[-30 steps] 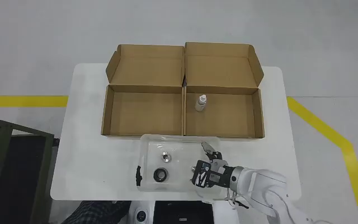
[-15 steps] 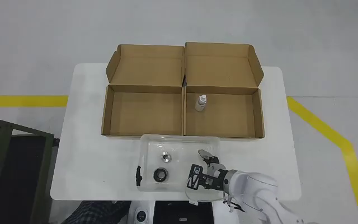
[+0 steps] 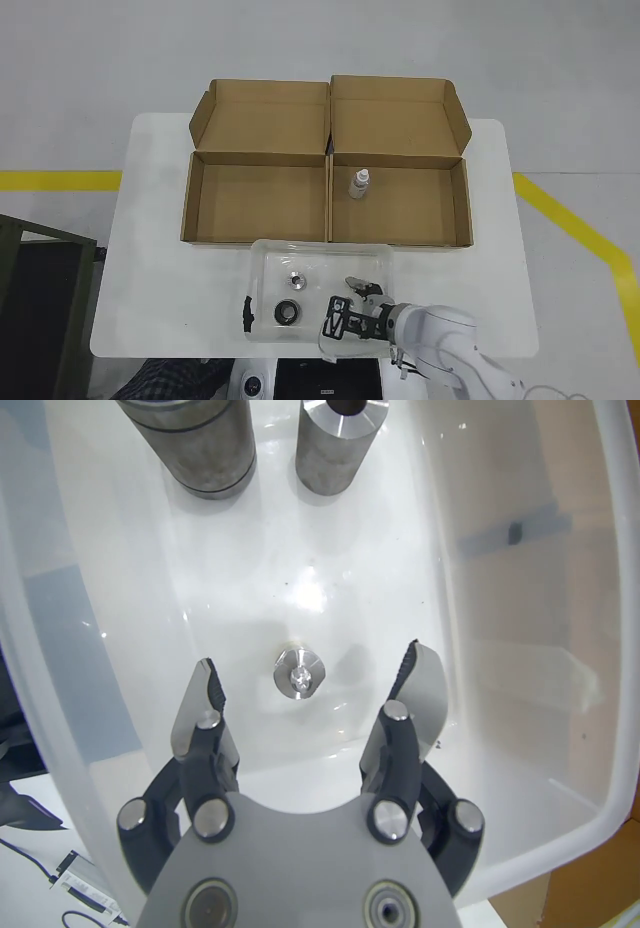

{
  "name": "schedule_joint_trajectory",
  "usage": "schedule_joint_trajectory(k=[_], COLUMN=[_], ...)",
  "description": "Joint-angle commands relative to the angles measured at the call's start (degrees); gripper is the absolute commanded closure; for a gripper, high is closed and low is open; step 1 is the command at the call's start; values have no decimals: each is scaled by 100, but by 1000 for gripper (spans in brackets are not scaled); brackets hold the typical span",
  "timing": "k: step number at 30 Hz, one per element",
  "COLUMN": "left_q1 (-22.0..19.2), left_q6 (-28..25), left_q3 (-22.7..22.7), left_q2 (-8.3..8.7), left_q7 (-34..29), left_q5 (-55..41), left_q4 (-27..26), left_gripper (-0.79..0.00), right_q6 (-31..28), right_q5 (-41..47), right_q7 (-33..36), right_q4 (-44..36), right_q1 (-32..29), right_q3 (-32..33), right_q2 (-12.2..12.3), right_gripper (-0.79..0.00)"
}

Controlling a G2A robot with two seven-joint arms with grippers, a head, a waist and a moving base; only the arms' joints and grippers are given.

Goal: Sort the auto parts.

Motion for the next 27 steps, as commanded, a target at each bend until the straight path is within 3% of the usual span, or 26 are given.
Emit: schedule_joint_trajectory(k=[1, 6, 9, 12, 14, 20, 27], left_q1=[0, 0, 0, 0, 0, 0, 0], left_q6=[0, 0, 0, 0, 0, 0, 0], left_q3=[0, 0, 0, 0, 0, 0, 0], left_q2=[0, 0, 0, 0, 0, 0, 0], left_q7=[0, 0, 0, 0, 0, 0, 0], left_q5=[0, 0, 0, 0, 0, 0, 0], left_q4=[0, 0, 0, 0, 0, 0, 0], left_gripper=[-785, -785, -785, -785, -785, -785, -785], right_q6=[13, 28, 36, 50, 46, 64, -92], right_q5=[41, 153, 190, 211, 226, 266, 603], right_q7=[43, 205, 303, 384, 416, 268, -412], right_q4=[47, 157, 173, 153, 121, -5, -53], right_q1=[49, 177, 230, 257, 266, 237, 213], right_q3=[-31, -118, -164, -200, -214, -191, -31], right_q2=[-7, -24, -30, -32, -30, -13, 20], right_gripper=[-391, -366, -311, -175, 0, 0, 0])
